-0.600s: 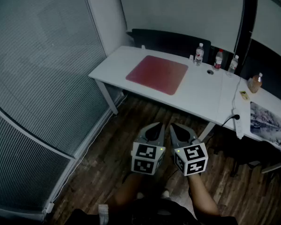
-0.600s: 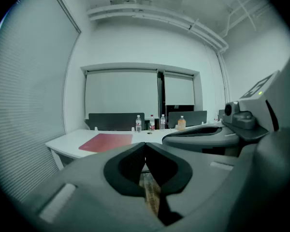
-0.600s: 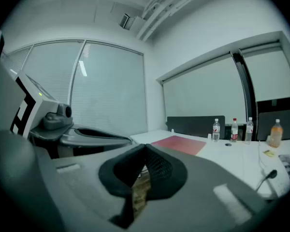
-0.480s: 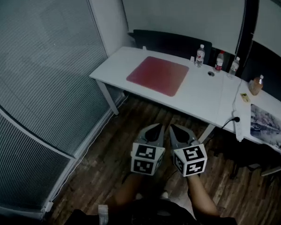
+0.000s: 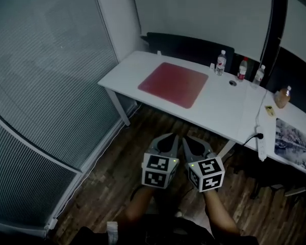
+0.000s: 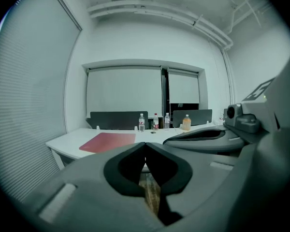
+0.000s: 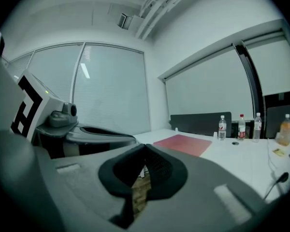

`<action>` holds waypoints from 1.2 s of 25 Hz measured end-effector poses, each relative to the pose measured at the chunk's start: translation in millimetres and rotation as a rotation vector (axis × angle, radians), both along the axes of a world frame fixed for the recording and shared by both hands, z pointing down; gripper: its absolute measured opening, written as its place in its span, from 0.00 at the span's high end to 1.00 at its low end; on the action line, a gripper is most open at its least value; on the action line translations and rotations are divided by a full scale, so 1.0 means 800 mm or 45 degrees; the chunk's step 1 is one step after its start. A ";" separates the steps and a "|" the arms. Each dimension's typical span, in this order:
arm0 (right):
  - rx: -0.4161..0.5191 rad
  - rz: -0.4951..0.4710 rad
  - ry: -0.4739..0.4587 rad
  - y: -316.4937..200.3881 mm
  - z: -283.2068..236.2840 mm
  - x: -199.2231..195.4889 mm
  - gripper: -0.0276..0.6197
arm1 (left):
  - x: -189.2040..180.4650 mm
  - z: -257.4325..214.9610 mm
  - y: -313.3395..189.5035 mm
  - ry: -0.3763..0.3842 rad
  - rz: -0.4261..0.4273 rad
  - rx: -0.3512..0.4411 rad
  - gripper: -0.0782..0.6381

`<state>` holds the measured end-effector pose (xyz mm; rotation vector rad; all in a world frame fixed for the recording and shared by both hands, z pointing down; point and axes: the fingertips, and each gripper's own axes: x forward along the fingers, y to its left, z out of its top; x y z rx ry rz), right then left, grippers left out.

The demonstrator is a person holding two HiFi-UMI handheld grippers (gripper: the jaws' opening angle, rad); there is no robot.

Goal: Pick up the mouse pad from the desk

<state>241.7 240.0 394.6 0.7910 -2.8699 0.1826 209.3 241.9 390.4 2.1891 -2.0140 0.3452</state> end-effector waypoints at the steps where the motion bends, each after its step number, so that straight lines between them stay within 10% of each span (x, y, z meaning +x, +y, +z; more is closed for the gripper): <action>1: -0.003 0.004 -0.001 -0.006 0.001 -0.005 0.95 | -0.004 0.000 -0.006 0.001 0.007 0.001 0.88; 30: -0.027 0.198 0.126 -0.117 0.017 -0.278 0.95 | -0.279 0.024 -0.113 0.145 0.235 -0.039 0.88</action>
